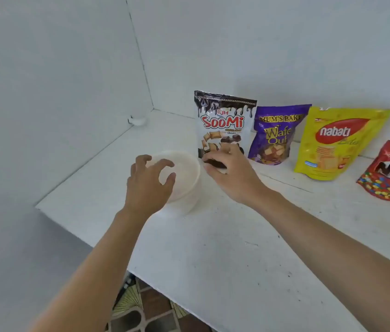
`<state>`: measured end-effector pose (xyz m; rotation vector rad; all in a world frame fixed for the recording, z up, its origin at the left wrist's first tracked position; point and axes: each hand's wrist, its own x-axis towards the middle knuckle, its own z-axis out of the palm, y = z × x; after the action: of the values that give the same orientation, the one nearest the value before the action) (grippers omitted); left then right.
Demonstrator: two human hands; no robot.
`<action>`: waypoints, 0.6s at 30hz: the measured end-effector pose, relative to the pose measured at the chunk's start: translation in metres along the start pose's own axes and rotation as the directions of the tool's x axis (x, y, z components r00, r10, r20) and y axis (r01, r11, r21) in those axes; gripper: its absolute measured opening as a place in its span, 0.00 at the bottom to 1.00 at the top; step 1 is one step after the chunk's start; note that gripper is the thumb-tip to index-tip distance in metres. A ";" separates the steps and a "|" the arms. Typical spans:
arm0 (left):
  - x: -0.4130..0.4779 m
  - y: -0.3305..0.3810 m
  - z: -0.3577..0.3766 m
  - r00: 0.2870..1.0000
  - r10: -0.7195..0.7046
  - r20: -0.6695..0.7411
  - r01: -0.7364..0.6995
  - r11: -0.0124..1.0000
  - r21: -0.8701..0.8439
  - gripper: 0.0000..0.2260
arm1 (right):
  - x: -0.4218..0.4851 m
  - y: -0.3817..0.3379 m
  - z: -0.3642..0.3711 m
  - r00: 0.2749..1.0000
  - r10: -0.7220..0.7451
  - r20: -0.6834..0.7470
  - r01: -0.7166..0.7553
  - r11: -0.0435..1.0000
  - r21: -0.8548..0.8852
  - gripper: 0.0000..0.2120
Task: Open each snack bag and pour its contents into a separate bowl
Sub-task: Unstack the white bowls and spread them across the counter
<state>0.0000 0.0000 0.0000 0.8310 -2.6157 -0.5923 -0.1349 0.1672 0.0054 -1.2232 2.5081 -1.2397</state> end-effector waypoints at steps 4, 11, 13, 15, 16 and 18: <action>0.006 -0.014 0.008 0.995 -0.069 -0.074 0.067 0.997 -0.039 0.13 | 0.016 0.001 0.024 0.977 0.110 0.180 -0.131 0.985 0.109 0.13; 0.018 -0.038 0.001 0.929 -0.323 0.179 0.327 0.945 0.007 0.17 | 0.039 0.008 0.053 0.931 0.163 0.325 -0.193 0.979 0.062 0.18; 0.015 -0.042 0.001 0.901 -0.347 0.259 0.392 0.908 -0.149 0.19 | 0.042 0.007 0.055 0.921 0.169 0.351 -0.195 0.980 0.039 0.21; 0.012 -0.042 -0.001 0.894 -0.358 0.271 0.417 0.885 -0.206 0.23 | 0.044 0.004 0.056 0.913 0.175 0.369 -0.200 0.979 0.028 0.21; 0.013 -0.042 -0.002 0.891 -0.358 0.280 0.420 0.883 -0.210 0.25 | 0.045 0.004 0.057 0.913 0.179 0.366 -0.202 0.979 0.025 0.21; 0.016 -0.044 -0.005 0.891 -0.336 0.305 0.408 0.887 -0.216 0.27 | 0.049 0.002 0.055 0.907 0.192 0.376 -0.209 0.978 0.007 0.21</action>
<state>0.0105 -0.0436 -0.0138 1.2505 -2.5147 -1.2175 -0.1472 0.0995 -0.0209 -1.0414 2.2442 -0.9107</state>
